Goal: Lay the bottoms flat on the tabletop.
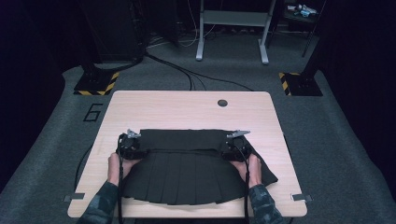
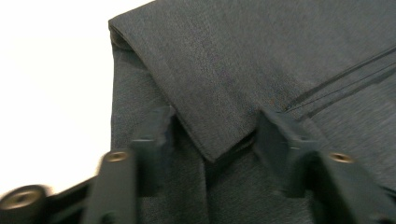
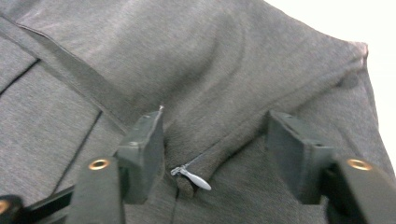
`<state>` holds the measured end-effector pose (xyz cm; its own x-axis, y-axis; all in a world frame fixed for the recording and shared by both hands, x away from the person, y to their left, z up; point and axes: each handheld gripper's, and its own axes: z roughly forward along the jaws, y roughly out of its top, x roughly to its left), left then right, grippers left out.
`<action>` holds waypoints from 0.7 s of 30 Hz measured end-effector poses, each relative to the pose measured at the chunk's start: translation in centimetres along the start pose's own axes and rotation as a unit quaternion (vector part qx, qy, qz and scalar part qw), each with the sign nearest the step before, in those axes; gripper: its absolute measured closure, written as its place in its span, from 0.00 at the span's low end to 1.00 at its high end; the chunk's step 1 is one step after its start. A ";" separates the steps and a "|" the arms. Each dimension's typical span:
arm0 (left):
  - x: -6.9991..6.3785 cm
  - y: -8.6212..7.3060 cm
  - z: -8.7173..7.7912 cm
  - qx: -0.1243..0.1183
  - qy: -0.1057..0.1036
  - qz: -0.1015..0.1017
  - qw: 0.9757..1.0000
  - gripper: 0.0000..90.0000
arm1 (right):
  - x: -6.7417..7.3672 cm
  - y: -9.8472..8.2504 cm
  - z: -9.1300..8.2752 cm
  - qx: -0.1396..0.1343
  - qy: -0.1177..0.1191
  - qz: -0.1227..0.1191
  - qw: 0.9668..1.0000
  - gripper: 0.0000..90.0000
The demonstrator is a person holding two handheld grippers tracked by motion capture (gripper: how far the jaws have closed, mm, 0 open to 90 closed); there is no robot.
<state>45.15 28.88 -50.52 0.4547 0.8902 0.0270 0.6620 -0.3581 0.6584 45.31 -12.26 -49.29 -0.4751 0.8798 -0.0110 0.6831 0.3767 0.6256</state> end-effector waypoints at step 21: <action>-0.5 -0.2 -0.9 -0.027 0.006 0.030 0.999 0.91 | -0.6 -1.2 -1.0 -0.046 0.034 0.008 0.998 0.86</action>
<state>44.28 28.70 -49.99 0.4848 0.8712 0.0772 0.6005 -0.3958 0.6948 44.17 -13.51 -49.25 -0.5032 0.8628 0.0495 0.6383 0.3325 0.6943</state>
